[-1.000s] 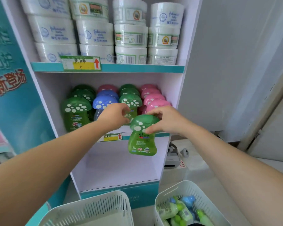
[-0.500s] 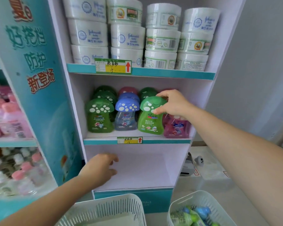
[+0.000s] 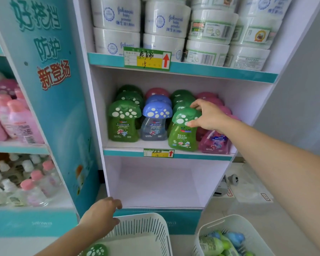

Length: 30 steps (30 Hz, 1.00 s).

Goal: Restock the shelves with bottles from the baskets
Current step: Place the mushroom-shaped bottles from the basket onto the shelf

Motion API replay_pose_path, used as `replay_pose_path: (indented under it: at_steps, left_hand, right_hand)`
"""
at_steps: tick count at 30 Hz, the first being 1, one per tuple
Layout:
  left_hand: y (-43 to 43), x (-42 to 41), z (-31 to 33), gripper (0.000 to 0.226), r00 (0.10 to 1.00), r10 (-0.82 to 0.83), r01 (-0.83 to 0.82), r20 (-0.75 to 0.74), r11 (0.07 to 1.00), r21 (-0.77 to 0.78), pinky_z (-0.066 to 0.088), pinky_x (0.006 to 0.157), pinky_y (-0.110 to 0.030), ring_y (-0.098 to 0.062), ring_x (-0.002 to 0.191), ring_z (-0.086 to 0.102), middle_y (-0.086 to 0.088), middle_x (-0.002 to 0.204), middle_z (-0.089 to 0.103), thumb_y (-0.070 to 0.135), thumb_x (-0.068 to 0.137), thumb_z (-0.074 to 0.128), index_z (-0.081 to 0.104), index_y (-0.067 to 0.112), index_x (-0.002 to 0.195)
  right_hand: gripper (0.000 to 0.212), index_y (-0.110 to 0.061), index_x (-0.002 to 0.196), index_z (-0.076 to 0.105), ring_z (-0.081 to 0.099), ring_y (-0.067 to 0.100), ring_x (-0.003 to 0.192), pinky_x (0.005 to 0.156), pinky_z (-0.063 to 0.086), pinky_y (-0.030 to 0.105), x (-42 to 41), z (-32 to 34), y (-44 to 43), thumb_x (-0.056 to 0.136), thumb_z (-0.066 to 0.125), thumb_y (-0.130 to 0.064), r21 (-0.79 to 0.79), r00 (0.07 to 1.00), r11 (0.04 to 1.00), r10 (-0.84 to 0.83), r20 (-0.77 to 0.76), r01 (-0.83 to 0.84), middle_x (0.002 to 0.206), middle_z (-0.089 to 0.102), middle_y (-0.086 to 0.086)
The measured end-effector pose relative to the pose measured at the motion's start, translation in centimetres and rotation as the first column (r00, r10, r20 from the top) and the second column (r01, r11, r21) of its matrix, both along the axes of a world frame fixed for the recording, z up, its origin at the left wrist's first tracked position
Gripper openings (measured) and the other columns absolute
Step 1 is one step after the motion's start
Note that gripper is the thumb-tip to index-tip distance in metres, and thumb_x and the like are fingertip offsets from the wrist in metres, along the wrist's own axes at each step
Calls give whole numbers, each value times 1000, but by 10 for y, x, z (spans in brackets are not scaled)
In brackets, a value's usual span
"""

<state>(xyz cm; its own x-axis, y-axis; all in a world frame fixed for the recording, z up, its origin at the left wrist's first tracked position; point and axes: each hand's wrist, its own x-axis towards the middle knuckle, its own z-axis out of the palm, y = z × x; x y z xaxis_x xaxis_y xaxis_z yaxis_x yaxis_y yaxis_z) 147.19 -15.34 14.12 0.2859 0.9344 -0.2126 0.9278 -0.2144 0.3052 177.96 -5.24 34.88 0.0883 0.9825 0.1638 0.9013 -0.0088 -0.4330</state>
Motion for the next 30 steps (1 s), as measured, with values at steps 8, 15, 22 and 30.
replay_pose_path:
  at_steps: [8,15,22,30]
  left_hand:
    - [4,-6,-11,33,999,32,-32,2,999,-8,50,89,-19,-5,100,57,12,116,60,34,84,67,58,33,115]
    - [2,-13,-22,34,998,60,-60,8,998,-29,51,88,-20,-7,100,58,9,116,61,32,84,69,58,30,116]
    - [-3,-23,-32,33,997,79,-79,-8,994,-74,53,85,-23,-12,98,59,6,114,62,30,84,68,58,26,115]
    - [-15,-44,-78,33,993,92,-103,-79,984,-146,52,82,-23,-11,87,57,5,110,64,25,82,66,61,27,114]
  right_hand:
    - [66,-19,129,51,48,25,121,103,39,36,-4,-1,0,71,82,-23,29,999,999,-34,38,33,136,48,8]
    - [72,-16,136,47,49,27,122,103,40,36,-8,-4,-10,72,80,-25,71,990,996,-68,126,59,138,50,8]
    - [56,-11,126,56,47,33,114,98,33,32,-44,-30,-38,73,71,-19,502,972,860,-28,232,-95,122,52,14]
    - [9,-12,86,70,58,24,67,61,48,32,-129,-145,-86,81,65,-16,545,874,687,419,245,-481,70,64,-1]
